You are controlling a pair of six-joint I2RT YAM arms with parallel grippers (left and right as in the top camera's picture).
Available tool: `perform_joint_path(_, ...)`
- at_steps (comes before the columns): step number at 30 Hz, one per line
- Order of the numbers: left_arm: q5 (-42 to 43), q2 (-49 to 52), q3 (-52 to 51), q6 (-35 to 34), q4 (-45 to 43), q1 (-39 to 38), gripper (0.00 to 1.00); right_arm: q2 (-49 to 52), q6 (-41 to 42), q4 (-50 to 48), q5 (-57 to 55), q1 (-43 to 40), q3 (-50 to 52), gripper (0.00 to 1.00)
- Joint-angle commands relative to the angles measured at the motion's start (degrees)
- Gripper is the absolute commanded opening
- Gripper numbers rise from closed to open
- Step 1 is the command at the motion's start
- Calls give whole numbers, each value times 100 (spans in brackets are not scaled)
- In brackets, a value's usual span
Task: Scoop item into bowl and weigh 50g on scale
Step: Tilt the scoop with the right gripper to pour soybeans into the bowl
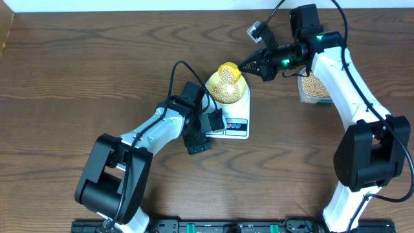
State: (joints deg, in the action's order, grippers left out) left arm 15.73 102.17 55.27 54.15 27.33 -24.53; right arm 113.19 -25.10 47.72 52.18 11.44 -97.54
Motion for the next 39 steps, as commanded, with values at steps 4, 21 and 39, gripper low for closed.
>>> perform_joint_path(4, 114, 339, -61, 173, 20, -61, 98, -157, -542, -33, -365, 68, -116, 1)
perform_joint_path(21, 114, 339, -61, 173, 20, -61, 97, -155, -2918, 177, -1327, 603, -114, 1)
perform_joint_path(39, 114, 339, -61, 173, 17, -61, 98, -560, -3394, 175, -1840, 831, -131, 1)
